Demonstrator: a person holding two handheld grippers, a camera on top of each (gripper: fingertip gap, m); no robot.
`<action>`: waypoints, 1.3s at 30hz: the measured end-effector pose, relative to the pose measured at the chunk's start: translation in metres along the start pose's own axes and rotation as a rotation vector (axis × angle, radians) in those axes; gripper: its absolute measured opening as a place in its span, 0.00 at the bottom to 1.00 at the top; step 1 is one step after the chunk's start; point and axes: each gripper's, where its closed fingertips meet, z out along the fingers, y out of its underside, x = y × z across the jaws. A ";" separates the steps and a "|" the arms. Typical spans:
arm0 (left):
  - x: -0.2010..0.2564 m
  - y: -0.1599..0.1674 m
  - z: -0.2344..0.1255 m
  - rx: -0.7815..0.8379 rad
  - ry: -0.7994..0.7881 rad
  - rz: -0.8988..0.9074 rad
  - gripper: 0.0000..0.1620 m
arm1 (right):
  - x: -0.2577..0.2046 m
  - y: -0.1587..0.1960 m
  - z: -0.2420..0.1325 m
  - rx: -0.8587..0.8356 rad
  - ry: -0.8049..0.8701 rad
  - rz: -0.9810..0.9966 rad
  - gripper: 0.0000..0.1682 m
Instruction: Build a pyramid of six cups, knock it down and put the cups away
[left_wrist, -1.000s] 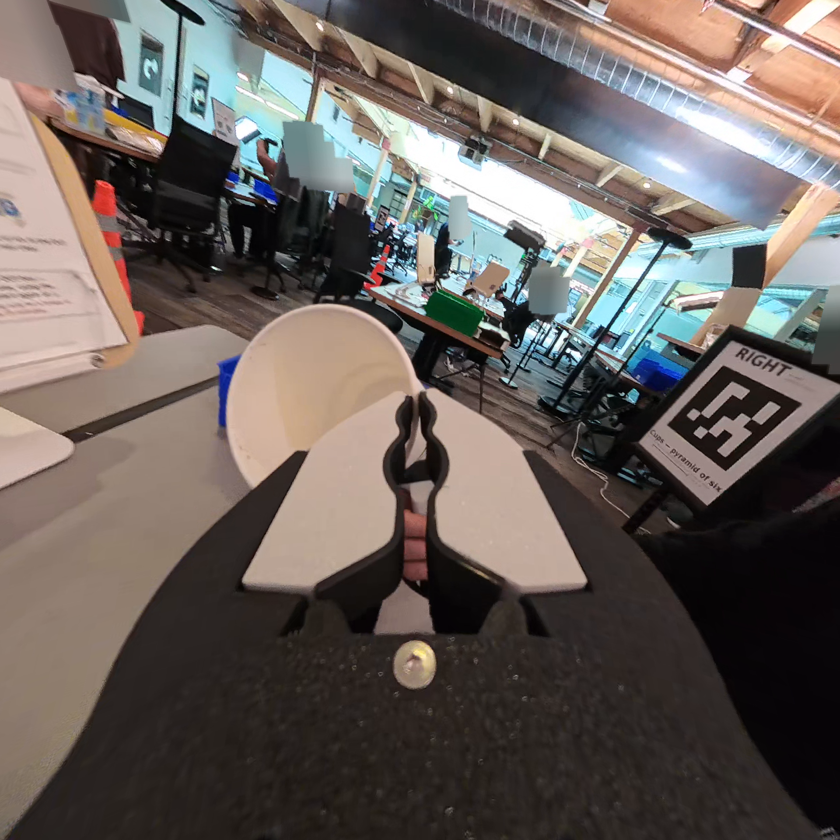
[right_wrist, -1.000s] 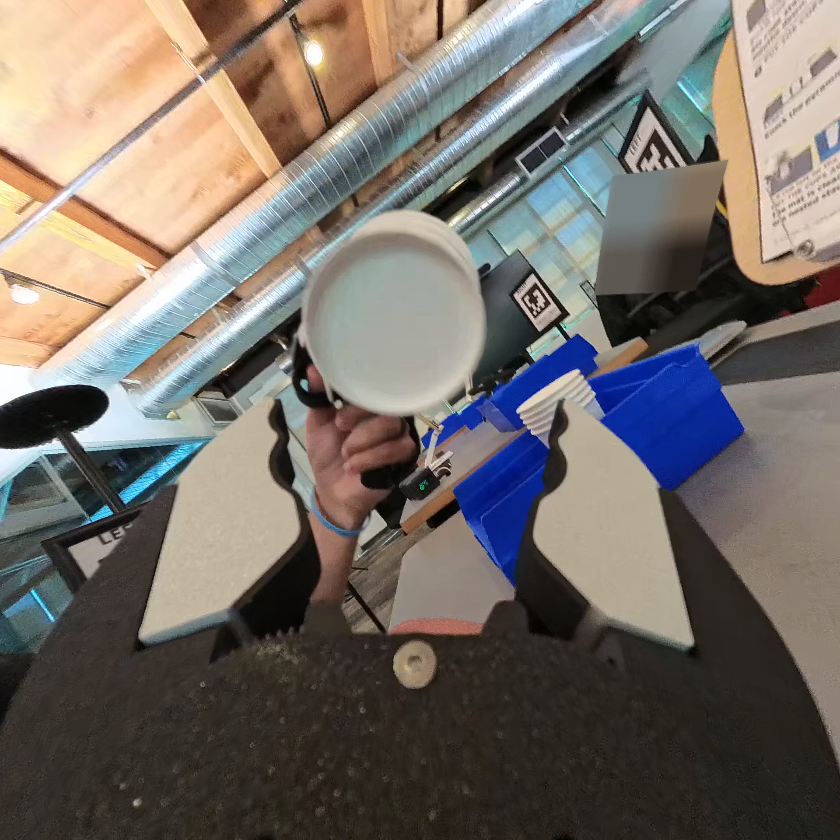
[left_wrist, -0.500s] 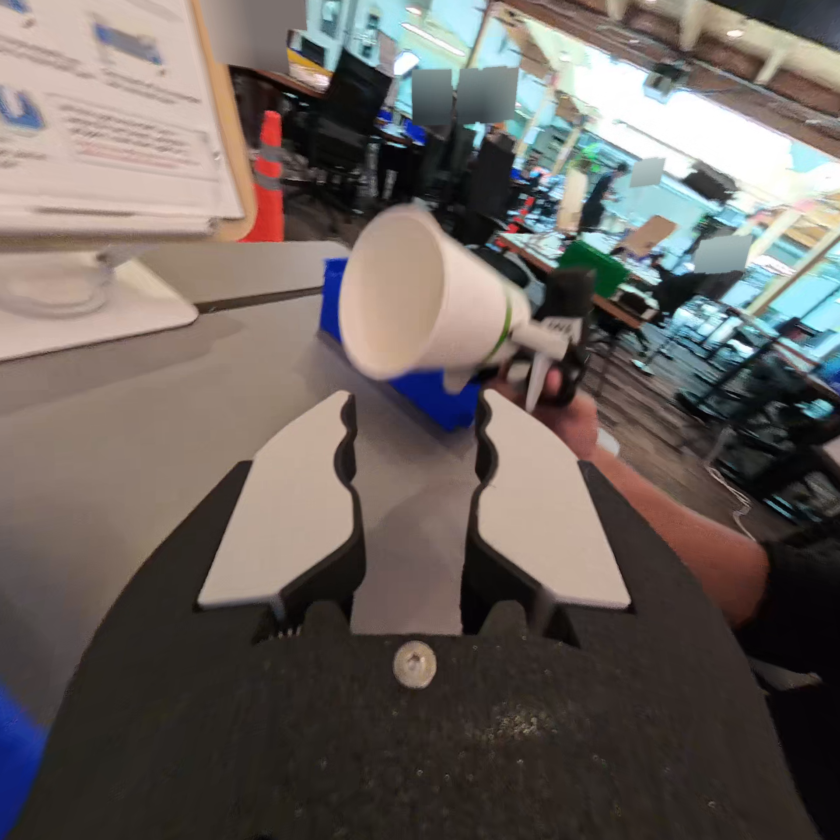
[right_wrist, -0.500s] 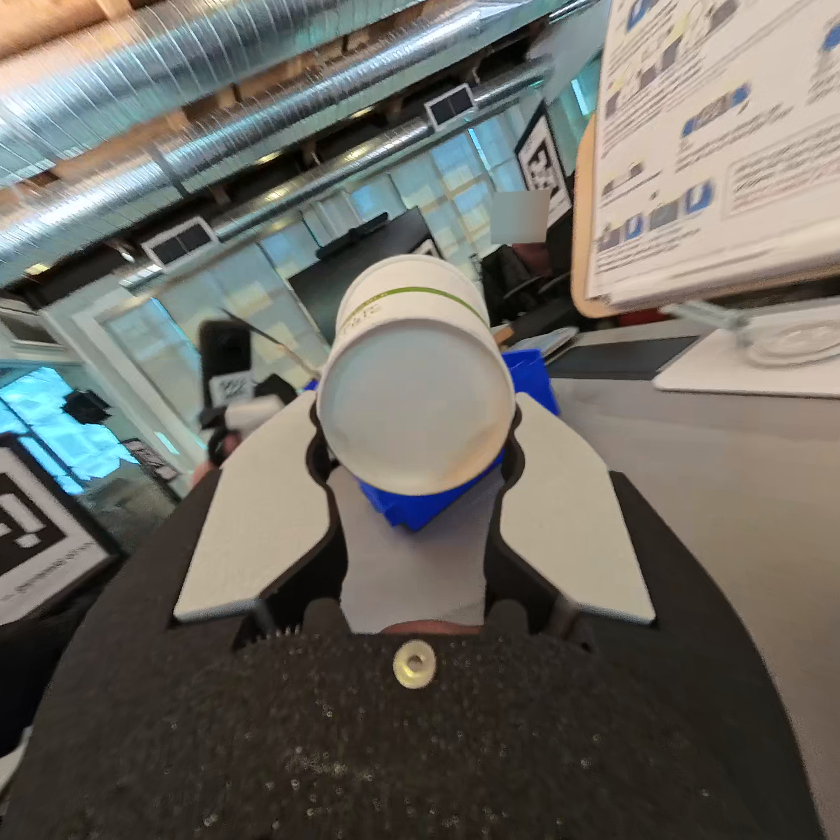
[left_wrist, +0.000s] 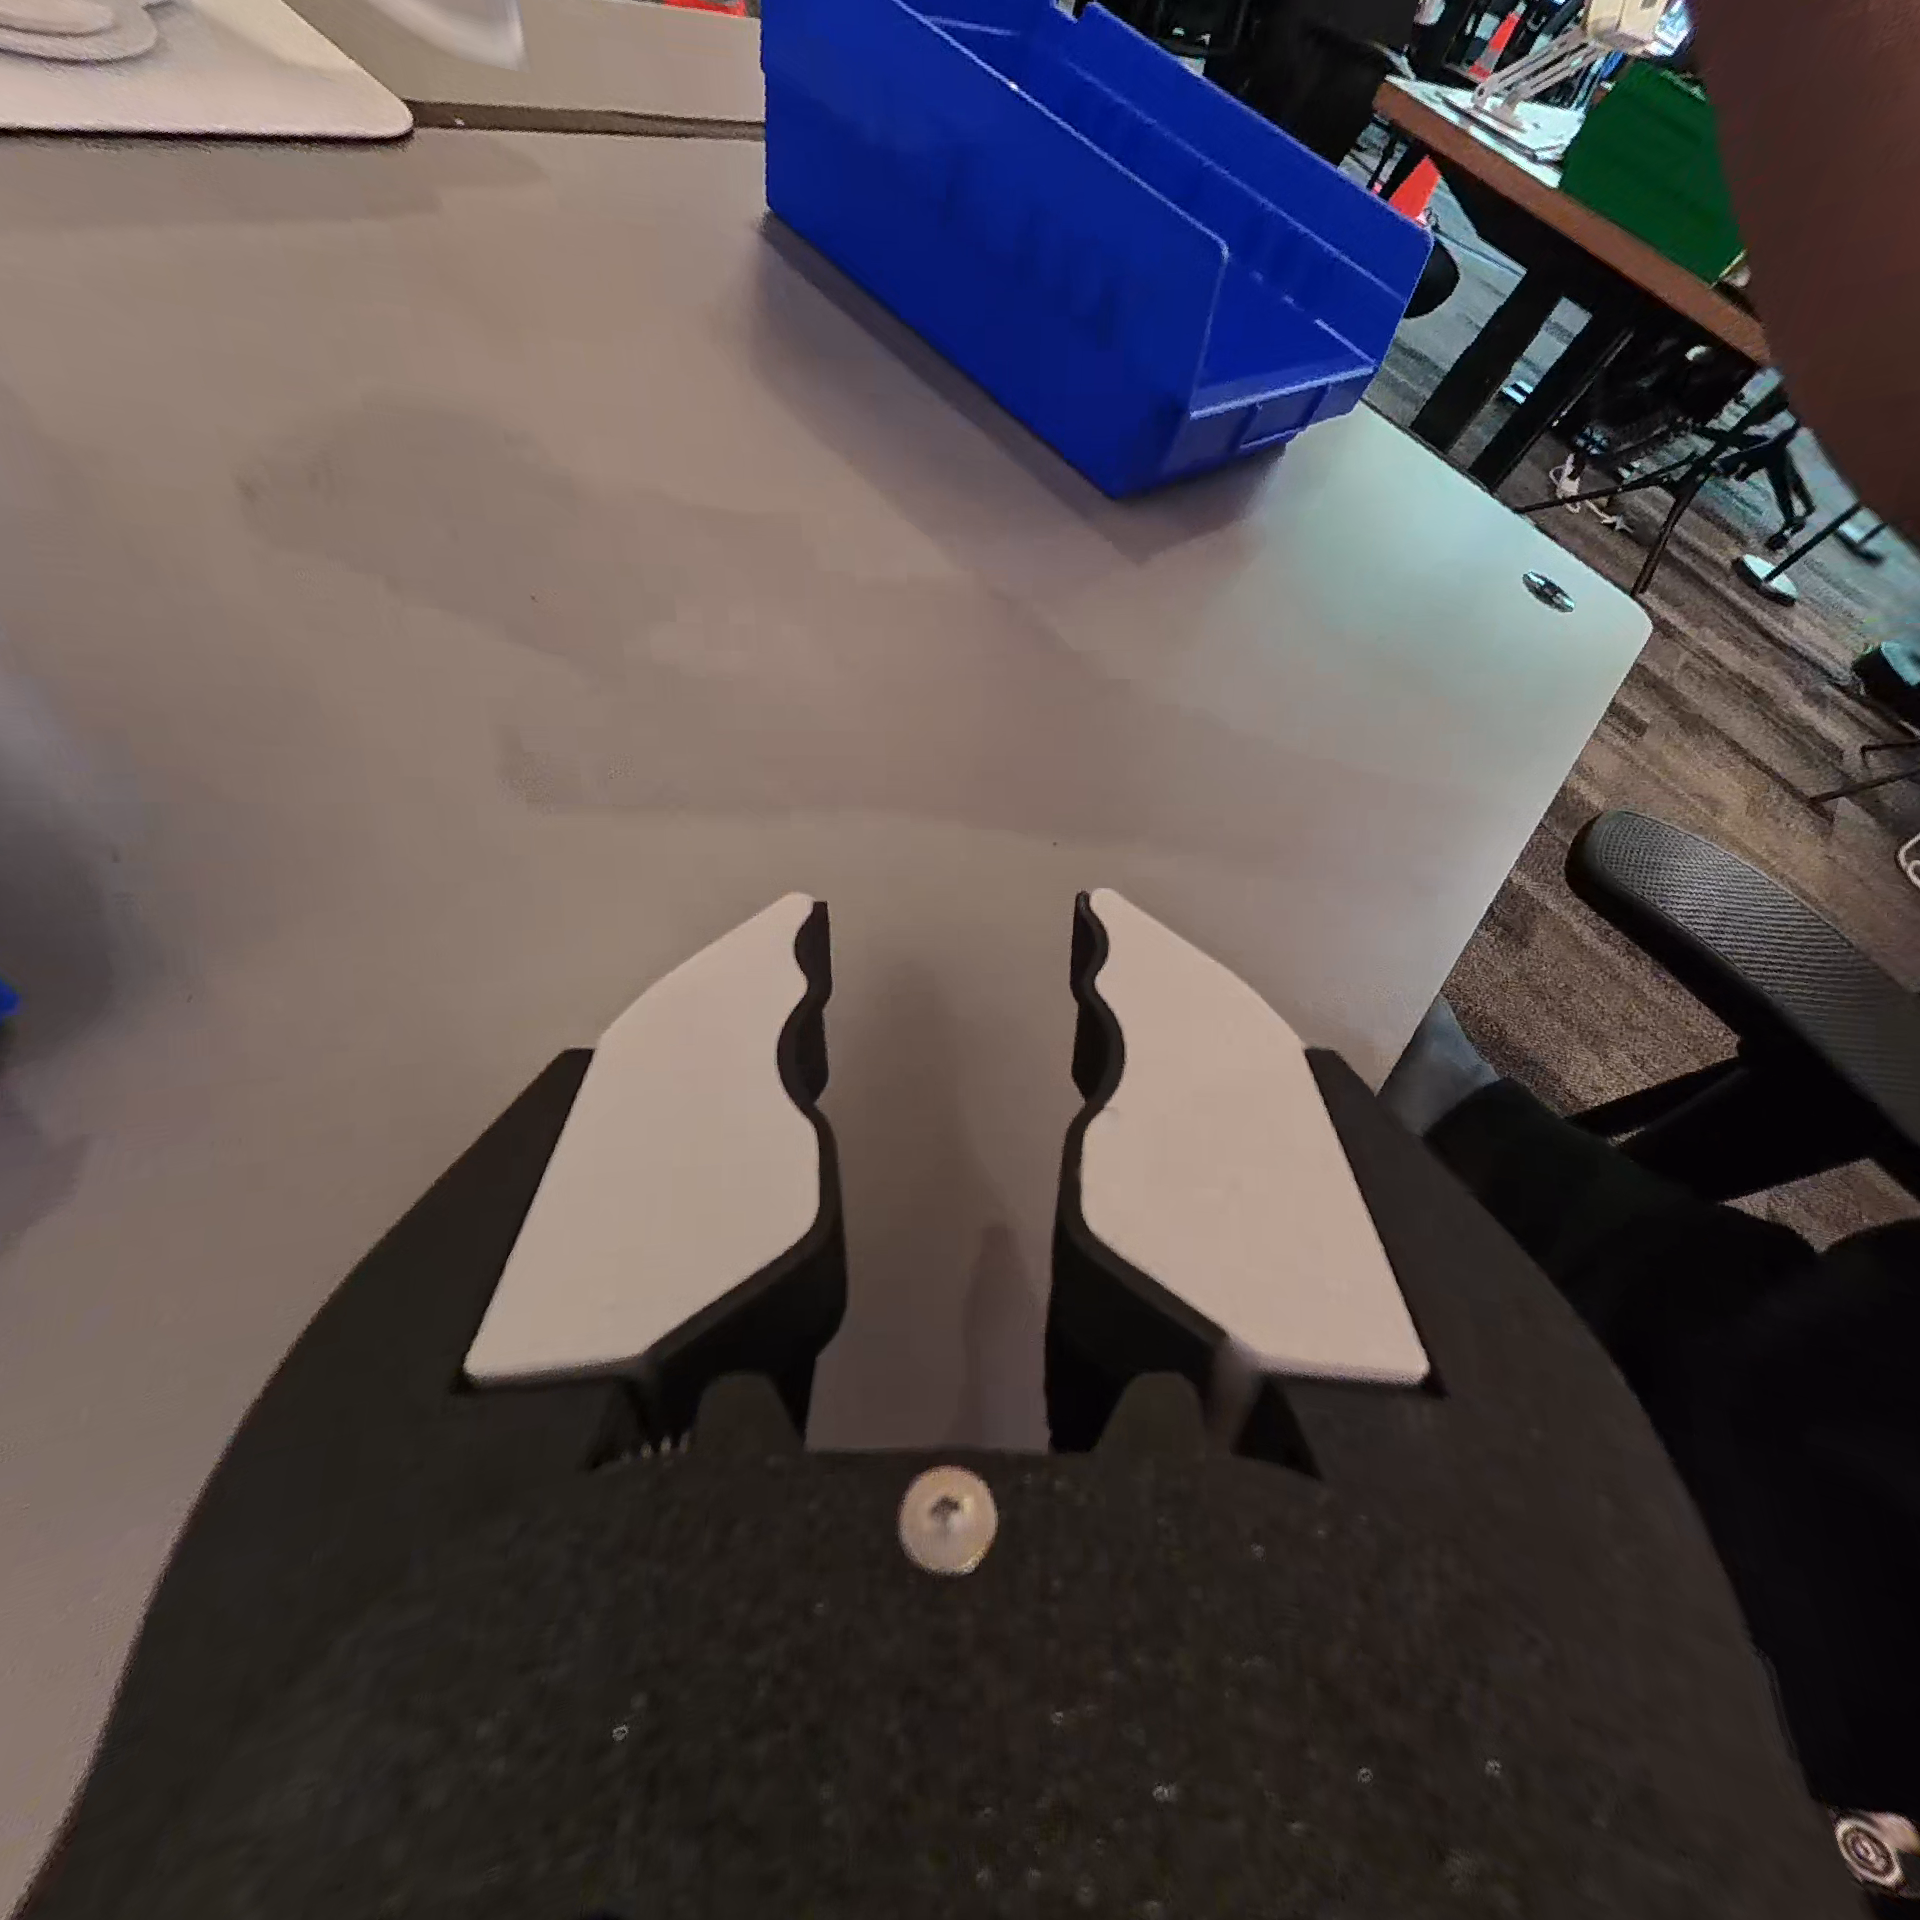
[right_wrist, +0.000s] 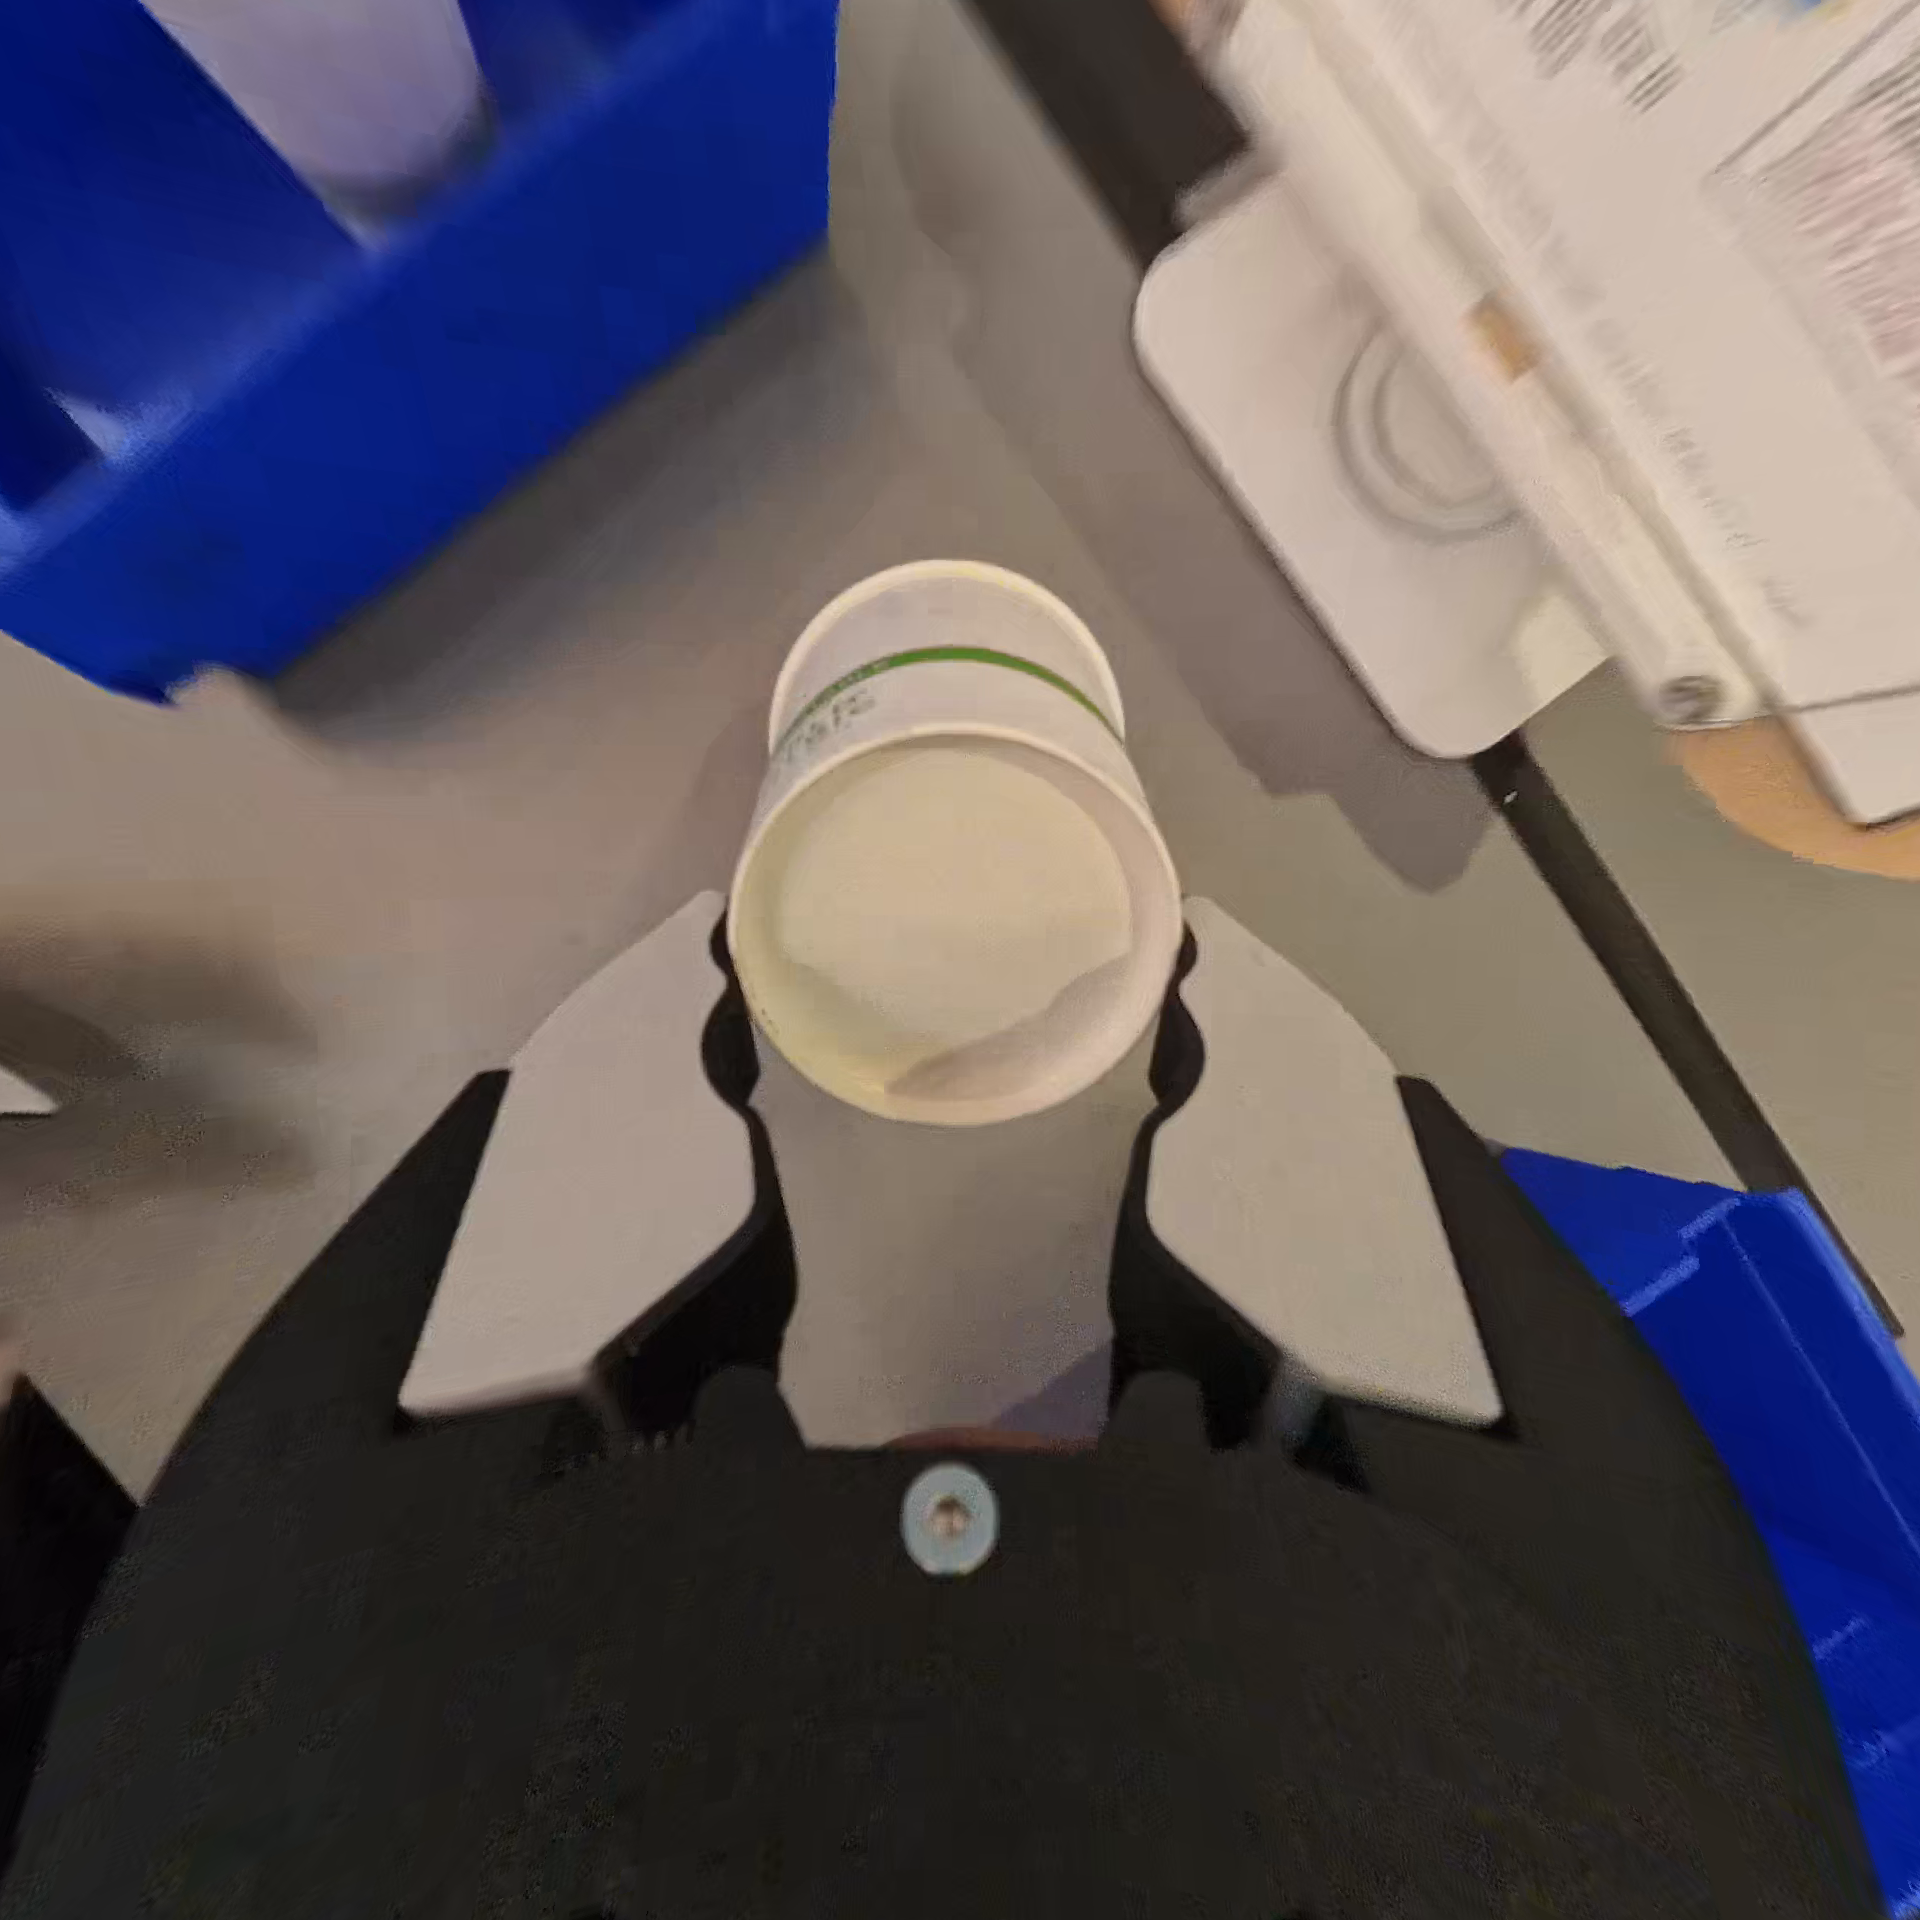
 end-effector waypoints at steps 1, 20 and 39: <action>-0.001 0.000 0.000 0.001 0.004 -0.005 0.27 | -0.002 0.005 0.017 -0.064 0.002 -0.013 0.45; -0.007 0.014 0.007 -0.067 0.017 -0.044 0.28 | -0.010 0.022 0.047 -0.146 0.009 -0.015 0.48; -0.268 -0.145 -0.079 -0.672 -0.445 0.472 0.23 | -0.169 0.140 -0.008 0.773 -0.235 0.108 0.27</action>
